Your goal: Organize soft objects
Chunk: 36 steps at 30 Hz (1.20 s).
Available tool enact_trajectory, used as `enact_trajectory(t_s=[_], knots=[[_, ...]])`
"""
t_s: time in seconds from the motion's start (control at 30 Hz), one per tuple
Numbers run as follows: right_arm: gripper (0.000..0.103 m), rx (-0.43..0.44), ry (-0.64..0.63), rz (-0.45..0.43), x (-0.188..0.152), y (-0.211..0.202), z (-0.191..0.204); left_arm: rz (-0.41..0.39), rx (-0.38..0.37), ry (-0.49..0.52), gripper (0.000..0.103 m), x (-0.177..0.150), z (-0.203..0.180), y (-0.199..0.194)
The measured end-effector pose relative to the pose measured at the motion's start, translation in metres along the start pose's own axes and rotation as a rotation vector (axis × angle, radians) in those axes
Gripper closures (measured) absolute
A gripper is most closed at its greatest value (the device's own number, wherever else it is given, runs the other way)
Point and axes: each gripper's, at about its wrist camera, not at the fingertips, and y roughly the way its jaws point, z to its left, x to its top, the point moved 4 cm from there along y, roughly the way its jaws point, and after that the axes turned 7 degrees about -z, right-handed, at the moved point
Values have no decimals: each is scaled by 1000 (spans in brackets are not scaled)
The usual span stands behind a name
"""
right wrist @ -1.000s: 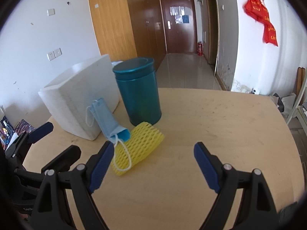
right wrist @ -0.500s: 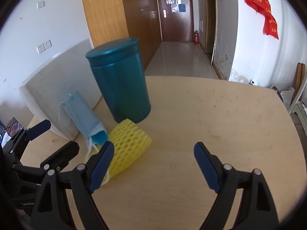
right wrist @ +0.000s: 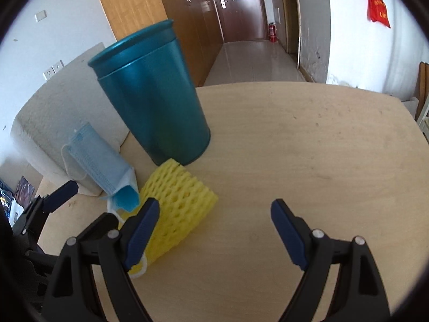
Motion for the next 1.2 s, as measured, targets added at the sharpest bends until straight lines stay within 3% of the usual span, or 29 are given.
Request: enact_trajectory(t_s=[0.2,0.33,0.53,0.73,0.93,1.0,1.13,1.2], knots=[[15,4,-8,5,2,0,3,4,14,7,7,0,-1,1],[16,-19,-3,-6,6,-4,-1,17,17,-3,25,-1,0,4],[16,-11,0,12,2,-2,3,56,31,-33,34,-4,7,11],[16,1,-4,18,-2,3,9,94,-13,-45,69,-11,6,14],[16,27,42,42,-1,12,6,97,-53,-48,90,-15,9,10],[25,32,46,47,-2,15,7,91,-58,-36,94,-14,7,8],[60,72,77,56,-1,19,7,63,-65,-38,99,-11,6,3],[68,86,85,65,-1,21,6,51,-72,-31,100,-11,5,-2]])
